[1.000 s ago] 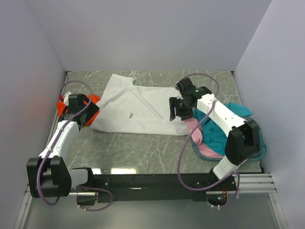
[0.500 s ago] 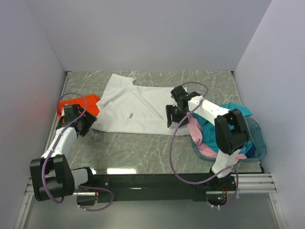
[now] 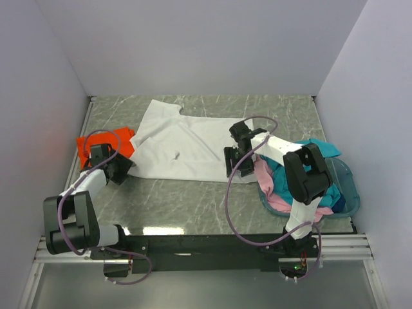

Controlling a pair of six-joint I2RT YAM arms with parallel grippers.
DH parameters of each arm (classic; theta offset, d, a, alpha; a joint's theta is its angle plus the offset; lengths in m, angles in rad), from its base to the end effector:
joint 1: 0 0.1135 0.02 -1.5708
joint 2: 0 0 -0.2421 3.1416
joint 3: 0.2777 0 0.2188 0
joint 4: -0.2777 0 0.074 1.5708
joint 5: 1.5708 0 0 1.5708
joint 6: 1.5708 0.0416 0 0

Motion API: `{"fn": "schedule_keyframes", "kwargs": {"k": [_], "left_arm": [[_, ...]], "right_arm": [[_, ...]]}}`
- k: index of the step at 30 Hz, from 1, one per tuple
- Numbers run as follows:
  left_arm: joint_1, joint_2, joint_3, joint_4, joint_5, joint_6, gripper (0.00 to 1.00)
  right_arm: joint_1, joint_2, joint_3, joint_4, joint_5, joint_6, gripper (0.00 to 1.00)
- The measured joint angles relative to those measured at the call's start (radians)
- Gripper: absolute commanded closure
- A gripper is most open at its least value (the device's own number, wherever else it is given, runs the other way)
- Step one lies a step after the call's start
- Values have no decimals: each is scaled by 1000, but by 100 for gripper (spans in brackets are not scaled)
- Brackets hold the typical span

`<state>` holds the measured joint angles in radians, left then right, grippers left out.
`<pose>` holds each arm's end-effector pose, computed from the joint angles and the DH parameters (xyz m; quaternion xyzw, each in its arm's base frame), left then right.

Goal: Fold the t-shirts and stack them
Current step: Fold the tshirt

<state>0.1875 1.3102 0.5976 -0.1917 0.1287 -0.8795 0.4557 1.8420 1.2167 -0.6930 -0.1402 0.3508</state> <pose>0.2243 0.0371 0.1647 -0.4615 0.8227 -0.1679 0.2865 0.2842 0.1458 0.1607 -0.0607 0.9878 0.1132 0.0883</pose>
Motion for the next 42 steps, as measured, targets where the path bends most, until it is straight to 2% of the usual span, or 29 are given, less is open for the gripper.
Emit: {"fn": "schedule_keyframes", "kwargs": {"k": [6, 11, 14, 19, 27, 37, 42], "left_arm": [[1, 51, -3, 21, 0, -3, 56], [8, 89, 3, 31, -19, 0, 64], [12, 113, 14, 48, -22, -1, 73], [22, 155, 32, 76, -24, -3, 99], [43, 156, 44, 66, -32, -1, 99], [145, -80, -69, -80, -130, -4, 100], [156, -133, -89, -115, -153, -24, 100]], "right_arm": [[0, -2, -22, 7, 2, 0, 31], [3, -32, -64, 23, 0, 2, 32], [9, -55, -93, 25, 0, 9, 32], [29, -87, -134, 23, -1, 24, 32], [58, -103, -154, 21, -1, 55, 32], [99, -156, -213, 6, -11, 99, 32], [114, -169, -229, -21, -7, 106, 31]]}}
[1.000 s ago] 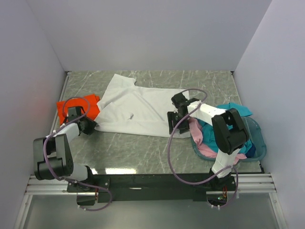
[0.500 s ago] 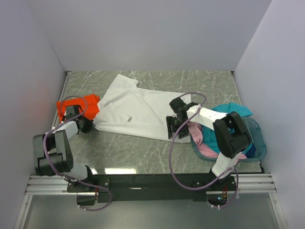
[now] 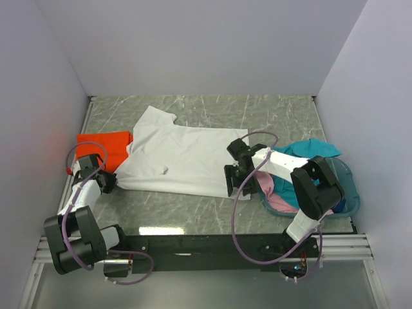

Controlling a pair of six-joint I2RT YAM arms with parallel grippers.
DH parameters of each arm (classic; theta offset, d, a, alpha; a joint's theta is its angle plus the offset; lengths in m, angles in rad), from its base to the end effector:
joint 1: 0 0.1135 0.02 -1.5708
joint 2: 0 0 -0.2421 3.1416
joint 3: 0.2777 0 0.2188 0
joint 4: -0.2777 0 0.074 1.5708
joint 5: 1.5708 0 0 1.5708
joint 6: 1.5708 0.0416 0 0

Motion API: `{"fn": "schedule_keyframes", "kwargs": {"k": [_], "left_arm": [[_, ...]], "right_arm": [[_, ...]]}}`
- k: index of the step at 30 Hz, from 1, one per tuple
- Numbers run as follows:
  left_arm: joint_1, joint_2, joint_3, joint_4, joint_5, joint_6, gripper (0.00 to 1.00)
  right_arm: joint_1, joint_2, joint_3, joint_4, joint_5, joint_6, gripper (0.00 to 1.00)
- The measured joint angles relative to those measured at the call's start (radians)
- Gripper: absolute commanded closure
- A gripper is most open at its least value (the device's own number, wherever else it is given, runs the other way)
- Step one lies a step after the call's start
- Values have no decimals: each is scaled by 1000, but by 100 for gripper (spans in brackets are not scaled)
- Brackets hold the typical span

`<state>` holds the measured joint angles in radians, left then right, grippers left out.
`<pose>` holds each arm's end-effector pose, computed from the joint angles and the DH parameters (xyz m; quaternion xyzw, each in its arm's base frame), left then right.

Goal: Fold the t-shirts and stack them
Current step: Fold the tshirt

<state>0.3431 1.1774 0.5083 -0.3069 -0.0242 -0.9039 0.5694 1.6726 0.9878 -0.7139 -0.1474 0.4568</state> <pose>0.1826 0.0663 0.1579 -0.5611 0.7741 -0.0700 0.2848 0.2201 0.1481 0.1543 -0.0622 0.9917 0.1060 0.0387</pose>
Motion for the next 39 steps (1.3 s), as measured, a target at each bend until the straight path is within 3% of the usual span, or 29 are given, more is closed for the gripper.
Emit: {"fn": "schedule_keyframes", "kwargs": {"k": [8, 11, 18, 21, 30, 39], "left_arm": [[7, -64, -18, -42, -16, -9, 99], [7, -91, -18, -52, -15, -8, 89], [7, -158, -18, -88, -3, -8, 48], [8, -204, -18, -111, 2, -14, 40], [9, -270, 4, -147, 11, -6, 38], [9, -268, 38, -145, 35, 61, 38]], "right_arm": [[2, -68, -53, -43, 26, 11, 31], [5, -82, -51, -56, 32, 11, 31], [25, -91, 78, -121, 45, 2, 31], [41, -102, 150, -123, 43, -6, 31], [69, -52, 174, -27, -31, -11, 31], [82, 19, 71, 84, -45, -10, 32]]}}
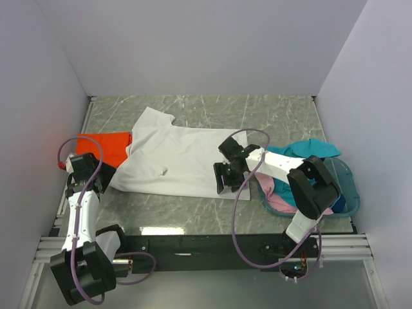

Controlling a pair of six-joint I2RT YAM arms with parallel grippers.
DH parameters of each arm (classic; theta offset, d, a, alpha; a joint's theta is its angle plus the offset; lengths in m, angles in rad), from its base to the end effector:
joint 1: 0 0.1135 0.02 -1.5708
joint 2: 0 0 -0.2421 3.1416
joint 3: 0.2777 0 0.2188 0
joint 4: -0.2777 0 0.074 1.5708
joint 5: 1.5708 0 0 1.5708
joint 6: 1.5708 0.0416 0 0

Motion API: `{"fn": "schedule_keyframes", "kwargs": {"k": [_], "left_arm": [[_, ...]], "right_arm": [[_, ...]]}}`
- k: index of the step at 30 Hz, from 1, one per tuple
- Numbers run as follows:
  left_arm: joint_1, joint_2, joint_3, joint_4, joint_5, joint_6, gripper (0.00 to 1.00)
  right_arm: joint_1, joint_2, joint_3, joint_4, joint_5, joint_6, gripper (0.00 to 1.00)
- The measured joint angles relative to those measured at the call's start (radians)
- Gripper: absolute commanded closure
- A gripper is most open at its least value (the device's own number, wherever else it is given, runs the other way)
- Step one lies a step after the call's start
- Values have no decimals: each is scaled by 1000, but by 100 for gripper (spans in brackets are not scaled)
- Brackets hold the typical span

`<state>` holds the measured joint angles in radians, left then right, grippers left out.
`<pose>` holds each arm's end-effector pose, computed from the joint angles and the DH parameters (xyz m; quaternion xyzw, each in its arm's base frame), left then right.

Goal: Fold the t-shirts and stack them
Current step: Fold the tshirt

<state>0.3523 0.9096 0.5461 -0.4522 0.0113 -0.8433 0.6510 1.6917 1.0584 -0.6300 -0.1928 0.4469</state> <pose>0.1584 0.0577 0.2017 -0.5215 0.7695 -0.0947 0.3563 0.2251 0.1815 0.1682 -0.1149 0.9770 0.1607 0.0804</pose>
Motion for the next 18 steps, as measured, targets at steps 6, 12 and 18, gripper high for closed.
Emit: {"fn": "schedule_keyframes", "kwargs": {"k": [6, 12, 18], "left_arm": [[0, 34, 61, 11, 8, 72, 37], [0, 57, 80, 25, 16, 117, 38], [0, 54, 80, 21, 18, 130, 37]], "right_arm": [[1, -5, -67, 27, 2, 9, 32], [1, -31, -100, 45, 12, 34, 31], [1, -122, -194, 34, 32, 71, 31]]}}
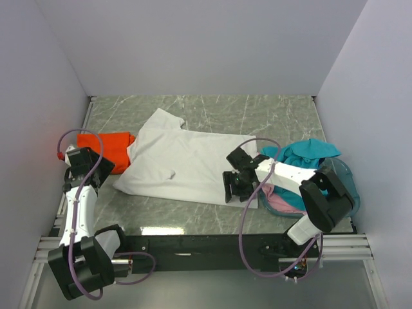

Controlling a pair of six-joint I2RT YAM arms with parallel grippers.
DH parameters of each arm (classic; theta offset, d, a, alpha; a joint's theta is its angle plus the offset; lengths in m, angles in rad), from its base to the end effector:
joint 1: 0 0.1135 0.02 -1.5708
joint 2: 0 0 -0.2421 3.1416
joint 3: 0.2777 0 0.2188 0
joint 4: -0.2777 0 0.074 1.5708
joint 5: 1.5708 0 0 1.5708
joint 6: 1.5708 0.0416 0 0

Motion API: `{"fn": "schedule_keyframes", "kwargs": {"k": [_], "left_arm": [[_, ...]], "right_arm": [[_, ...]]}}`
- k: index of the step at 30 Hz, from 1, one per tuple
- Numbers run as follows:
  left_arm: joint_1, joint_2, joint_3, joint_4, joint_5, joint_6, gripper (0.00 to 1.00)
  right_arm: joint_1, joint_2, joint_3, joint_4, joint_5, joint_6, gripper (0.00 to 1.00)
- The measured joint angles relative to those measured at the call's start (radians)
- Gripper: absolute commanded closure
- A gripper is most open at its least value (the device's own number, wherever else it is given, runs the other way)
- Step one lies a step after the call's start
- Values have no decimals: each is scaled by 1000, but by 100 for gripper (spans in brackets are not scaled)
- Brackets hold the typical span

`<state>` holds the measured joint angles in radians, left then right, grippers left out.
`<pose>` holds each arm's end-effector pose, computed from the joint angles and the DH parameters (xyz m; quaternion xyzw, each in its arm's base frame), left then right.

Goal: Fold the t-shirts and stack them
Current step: Fold the tshirt

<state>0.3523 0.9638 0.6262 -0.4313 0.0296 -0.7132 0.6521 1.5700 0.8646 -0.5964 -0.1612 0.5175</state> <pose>0.1725 0.0621 0.2189 -0.4626 0.7959 -0.0834 0.3815 0.1942 0.1567 0.1539 -0.0772 0.9848 0.1403 0.0674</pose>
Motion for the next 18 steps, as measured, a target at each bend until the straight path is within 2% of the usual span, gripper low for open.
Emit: {"fn": "schedule_keyframes", "kwargs": {"k": [9, 14, 18], "left_arm": [[0, -27, 0, 5, 1, 17, 38], [-16, -26, -2, 17, 12, 12, 39], [-103, -33, -30, 60, 12, -27, 39]], "right_arm": [[5, -57, -34, -139, 52, 20, 31], [30, -47, 126, -214, 76, 8, 31], [60, -16, 259, -196, 76, -11, 31]]}}
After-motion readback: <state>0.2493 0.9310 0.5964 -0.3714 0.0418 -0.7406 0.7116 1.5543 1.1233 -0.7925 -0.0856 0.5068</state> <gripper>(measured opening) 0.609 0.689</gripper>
